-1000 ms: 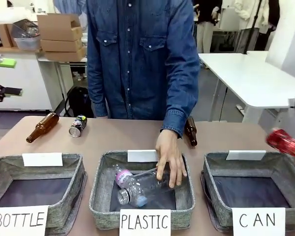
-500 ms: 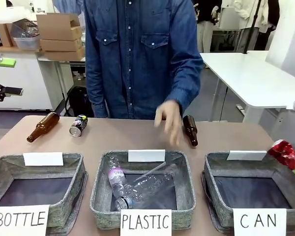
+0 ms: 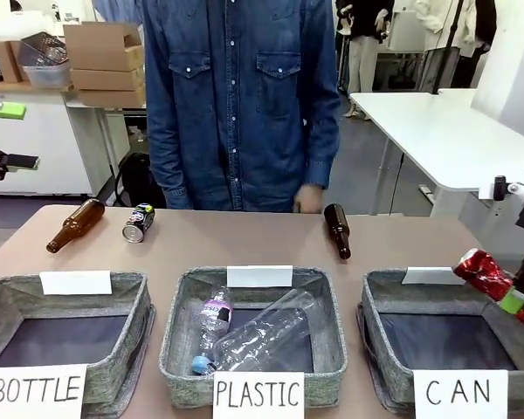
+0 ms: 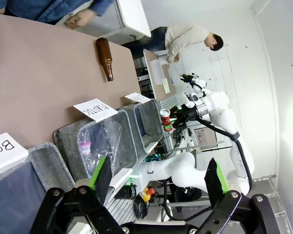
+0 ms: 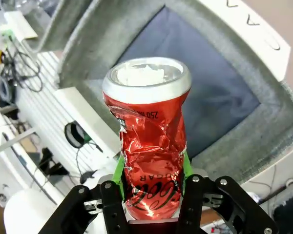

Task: Sort the can waste into the basket.
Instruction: Pick up the can waste from the table and place it in the right Fabric basket.

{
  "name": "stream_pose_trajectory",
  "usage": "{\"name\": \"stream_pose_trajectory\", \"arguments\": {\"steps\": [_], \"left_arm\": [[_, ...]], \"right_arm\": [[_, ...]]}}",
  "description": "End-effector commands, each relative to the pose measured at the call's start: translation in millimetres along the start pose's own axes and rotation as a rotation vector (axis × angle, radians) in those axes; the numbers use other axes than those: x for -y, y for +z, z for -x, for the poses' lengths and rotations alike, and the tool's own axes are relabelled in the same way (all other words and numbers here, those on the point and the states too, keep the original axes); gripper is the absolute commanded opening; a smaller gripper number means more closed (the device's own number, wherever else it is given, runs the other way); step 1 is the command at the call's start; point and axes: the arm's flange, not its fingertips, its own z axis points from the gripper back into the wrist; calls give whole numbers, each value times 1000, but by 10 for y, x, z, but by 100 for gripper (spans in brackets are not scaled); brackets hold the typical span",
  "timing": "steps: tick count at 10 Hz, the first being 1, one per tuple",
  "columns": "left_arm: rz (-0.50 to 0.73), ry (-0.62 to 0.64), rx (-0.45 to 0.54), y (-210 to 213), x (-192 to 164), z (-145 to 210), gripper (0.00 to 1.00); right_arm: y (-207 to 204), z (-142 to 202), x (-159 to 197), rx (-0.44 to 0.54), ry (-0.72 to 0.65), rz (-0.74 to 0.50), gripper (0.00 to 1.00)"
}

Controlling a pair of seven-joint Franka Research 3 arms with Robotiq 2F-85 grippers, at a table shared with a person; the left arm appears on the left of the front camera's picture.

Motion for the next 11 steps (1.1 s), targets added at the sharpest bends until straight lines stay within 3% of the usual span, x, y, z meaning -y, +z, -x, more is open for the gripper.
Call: {"name": "stream_pose_trajectory", "arguments": {"steps": [1,6,8,9,10,11], "left_arm": [[21,-20,10,-7,14,-6,100],[21,-20,10,-7,14,-6,100],[21,-20,10,-7,14,-6,100],[21,-20,10,-7,14,-6,100],[21,-20,10,-7,14,-6,100],[21,-20,10,-7,14,-6,100]], "right_arm": [[-100,51,4,-12,25,39,100],[-114,-21,49,50,9,-13,100],[-96,-117,21,120,-27,-125,100],[-3,-217,-69,315,-75,-398,100],[166,-371,-217,656,-290,-750,100],[292,-499,-395,829,-350,-1068,100]]}}
